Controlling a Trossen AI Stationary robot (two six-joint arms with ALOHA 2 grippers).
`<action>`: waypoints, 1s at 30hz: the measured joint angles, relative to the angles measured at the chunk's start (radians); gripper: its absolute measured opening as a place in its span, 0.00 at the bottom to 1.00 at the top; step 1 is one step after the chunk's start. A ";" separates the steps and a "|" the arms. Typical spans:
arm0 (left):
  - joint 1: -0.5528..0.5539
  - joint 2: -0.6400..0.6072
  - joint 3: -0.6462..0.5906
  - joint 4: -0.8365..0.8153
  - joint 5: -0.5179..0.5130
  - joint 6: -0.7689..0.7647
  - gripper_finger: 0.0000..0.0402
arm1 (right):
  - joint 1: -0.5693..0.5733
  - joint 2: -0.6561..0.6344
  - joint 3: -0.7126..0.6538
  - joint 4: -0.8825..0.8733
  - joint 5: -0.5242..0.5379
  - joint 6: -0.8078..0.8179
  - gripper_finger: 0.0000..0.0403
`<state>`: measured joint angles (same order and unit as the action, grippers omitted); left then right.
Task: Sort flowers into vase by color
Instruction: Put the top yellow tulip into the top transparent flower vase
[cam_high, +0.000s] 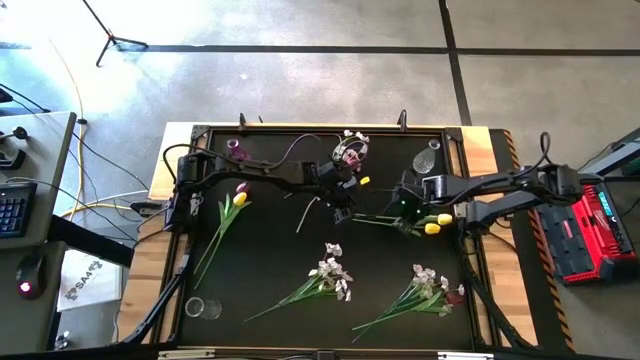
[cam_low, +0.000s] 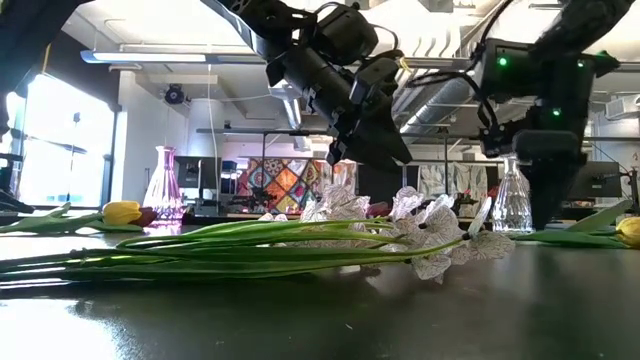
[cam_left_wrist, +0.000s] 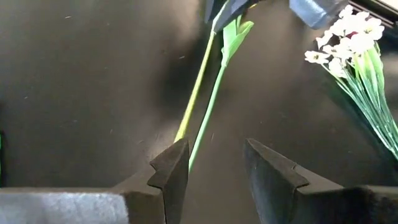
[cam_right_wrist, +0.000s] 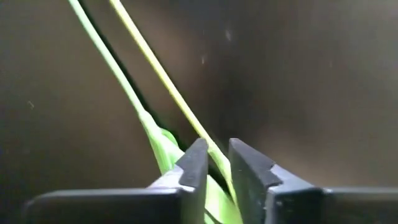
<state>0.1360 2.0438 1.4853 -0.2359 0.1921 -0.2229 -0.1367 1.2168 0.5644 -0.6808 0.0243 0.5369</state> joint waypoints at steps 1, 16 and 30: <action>0.000 0.000 0.000 0.000 -0.009 0.000 0.35 | 0.000 0.000 0.003 0.006 0.008 -0.001 0.18; 0.000 0.000 0.000 0.040 -0.160 0.009 0.35 | 0.019 0.116 0.000 0.015 0.052 -0.042 0.30; -0.007 0.000 -0.001 0.137 -0.068 0.070 0.35 | 0.020 0.098 0.140 -0.097 -0.019 -0.045 0.04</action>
<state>0.1290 2.0438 1.4845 -0.0986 0.1242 -0.1529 -0.1169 1.3150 0.7049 -0.7775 0.0052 0.4924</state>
